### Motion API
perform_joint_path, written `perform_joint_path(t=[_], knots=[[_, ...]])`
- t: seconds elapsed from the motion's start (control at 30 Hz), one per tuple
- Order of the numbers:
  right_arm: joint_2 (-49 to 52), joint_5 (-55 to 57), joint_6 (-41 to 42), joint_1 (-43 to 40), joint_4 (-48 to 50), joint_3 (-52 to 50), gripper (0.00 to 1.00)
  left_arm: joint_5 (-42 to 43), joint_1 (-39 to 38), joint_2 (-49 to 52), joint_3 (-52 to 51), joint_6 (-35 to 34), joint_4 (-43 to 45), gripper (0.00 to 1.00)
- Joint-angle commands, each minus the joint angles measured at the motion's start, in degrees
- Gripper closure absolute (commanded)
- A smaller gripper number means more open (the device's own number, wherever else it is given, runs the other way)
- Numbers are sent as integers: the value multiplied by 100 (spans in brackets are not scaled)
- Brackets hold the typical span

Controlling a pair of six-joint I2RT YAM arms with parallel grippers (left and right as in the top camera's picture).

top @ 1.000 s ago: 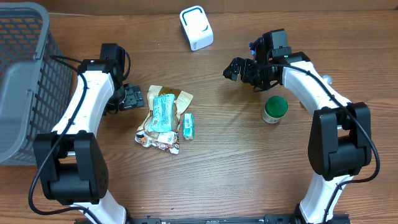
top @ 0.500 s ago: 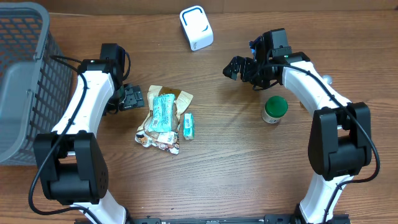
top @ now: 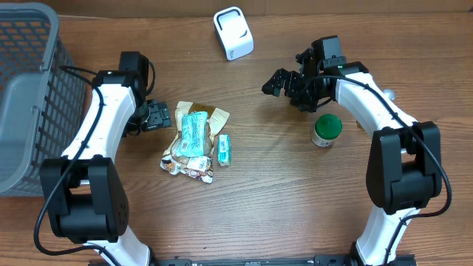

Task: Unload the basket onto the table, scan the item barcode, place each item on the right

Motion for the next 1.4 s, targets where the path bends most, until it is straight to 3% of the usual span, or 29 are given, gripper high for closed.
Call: perform_joint_path(t=[0.0,0.1,0.27,0.67,0.77,1.07,1.3,1.37], knots=[[-81,-208,111,-33,-179,7,0,-28,31,-46,79,42,0,0],[-81,-354,111,-11,-407,7,2,-28,31,-46,79,42,0,0],[-81,-369,109,365,-649,7,19,-28,31,-46,79,42,2,0],[-81,914,94,1878,-398,7,18,-28,31,-46,79,42,2,0],[-81,1056,92,2114,-212,7,0,-28,31,-46,79,42,2,0],[-81,927,111,2245,136,7,1,-28,31,-46,79,42,2,1],[-81,927,111,2273,92,7,19,-28,31,-46,79,42,2,0],[-81,927,114,2326,79,7,18,-28,31,-46,79,42,2,1]])
